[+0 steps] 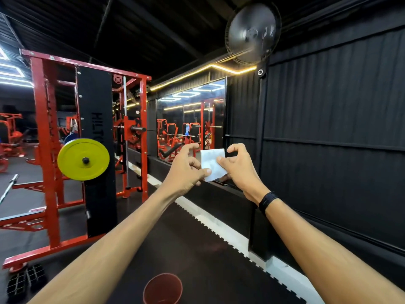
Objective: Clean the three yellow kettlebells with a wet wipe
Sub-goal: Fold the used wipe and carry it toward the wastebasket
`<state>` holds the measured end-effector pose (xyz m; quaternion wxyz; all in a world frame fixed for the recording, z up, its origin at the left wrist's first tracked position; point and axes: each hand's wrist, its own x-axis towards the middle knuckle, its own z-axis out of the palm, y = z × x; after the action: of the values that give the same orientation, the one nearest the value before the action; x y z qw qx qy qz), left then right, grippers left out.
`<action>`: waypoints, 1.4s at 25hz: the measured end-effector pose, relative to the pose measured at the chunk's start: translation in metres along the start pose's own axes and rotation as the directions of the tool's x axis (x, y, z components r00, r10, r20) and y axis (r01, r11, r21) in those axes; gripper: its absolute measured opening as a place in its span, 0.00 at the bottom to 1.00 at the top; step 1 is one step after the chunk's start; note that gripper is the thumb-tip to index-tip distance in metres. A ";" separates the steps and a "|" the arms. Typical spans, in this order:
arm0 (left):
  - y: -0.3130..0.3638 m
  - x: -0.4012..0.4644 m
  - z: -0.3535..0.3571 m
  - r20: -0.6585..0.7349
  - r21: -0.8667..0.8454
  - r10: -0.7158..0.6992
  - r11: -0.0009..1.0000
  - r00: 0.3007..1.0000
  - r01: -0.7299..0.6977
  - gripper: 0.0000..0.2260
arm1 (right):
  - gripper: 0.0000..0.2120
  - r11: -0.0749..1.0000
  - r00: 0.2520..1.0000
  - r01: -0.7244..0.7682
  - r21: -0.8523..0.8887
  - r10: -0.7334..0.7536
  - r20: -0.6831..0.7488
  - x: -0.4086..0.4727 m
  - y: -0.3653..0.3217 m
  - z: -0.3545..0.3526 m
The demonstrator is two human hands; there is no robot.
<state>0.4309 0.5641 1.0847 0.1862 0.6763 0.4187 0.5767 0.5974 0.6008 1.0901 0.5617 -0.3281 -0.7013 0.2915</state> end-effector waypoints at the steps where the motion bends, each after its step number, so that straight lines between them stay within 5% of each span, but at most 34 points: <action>1: -0.006 0.000 -0.009 -0.004 -0.005 0.016 1.000 1.000 -0.016 0.26 | 0.07 1.000 0.999 0.025 -0.005 -0.025 0.020 0.002 0.002 0.009; 7: -0.072 0.001 -0.051 0.016 0.011 0.005 1.000 1.000 -0.005 0.11 | 0.07 0.997 0.991 0.051 -0.056 -0.044 0.126 0.016 0.042 0.066; 14: -0.161 0.050 -0.046 0.052 0.180 -0.013 0.984 0.999 0.003 0.16 | 0.19 0.974 0.982 0.029 -0.226 0.014 0.186 0.068 0.118 0.091; 19: -0.244 0.098 -0.023 0.062 0.370 0.009 0.928 0.998 -0.032 0.05 | 0.08 0.898 0.965 0.122 -0.423 -0.007 0.262 0.114 0.184 0.095; 23: -0.300 0.125 -0.012 0.034 0.285 -0.165 0.947 0.986 0.149 0.06 | 0.09 0.886 0.949 0.062 -0.460 0.091 0.303 0.148 0.254 0.098; 27: -0.365 0.117 -0.005 0.038 0.145 -0.381 0.917 0.924 0.372 0.07 | 0.10 0.949 0.891 -0.106 -0.296 0.223 0.396 0.152 0.333 0.128; 35: -0.528 0.054 -0.003 -0.103 0.041 -0.741 0.663 0.663 0.747 0.04 | 0.03 0.869 0.670 -0.433 -0.238 0.488 0.560 0.122 0.483 0.231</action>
<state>0.2415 0.9120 0.7310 0.3621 0.4303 0.6879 0.4588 0.4167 0.9847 0.7412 0.2017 -0.4074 -0.7487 0.4825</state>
